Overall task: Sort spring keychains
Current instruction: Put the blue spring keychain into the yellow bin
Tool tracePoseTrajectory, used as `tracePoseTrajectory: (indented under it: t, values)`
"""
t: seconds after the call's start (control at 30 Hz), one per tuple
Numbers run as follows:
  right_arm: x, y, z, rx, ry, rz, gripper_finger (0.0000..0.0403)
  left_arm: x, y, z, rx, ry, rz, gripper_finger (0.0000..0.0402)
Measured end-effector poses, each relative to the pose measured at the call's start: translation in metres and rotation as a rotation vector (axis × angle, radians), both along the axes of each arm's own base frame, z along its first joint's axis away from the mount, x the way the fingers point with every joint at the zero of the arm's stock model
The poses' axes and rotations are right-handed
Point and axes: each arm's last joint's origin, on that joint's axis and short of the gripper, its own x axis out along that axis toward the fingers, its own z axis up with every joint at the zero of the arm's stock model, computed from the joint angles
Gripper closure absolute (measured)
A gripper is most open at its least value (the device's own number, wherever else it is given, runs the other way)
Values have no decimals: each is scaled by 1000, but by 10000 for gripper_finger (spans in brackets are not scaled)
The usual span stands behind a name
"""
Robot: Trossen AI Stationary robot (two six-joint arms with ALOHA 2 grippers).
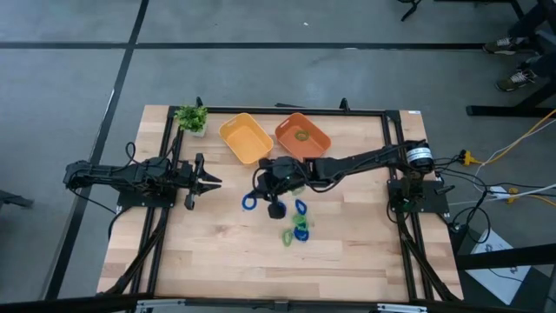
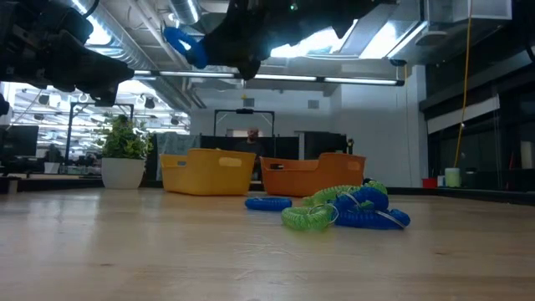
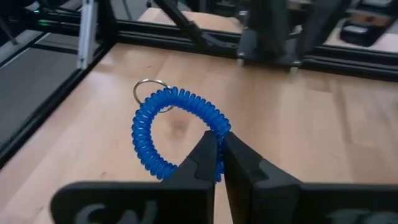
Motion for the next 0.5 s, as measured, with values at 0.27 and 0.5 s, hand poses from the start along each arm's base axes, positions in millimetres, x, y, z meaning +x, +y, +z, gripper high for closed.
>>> tracePoseTrajectory:
  t: [0.27, 0.5]
  values:
    - [3, -36, 6, -3, -68, -84, 386, 0, 0, 0, 0, 0, 0, 333]
    - [2, -77, 12, -6, -131, -176, 386, 0, 0, 0, 0, 0, 0, 332]
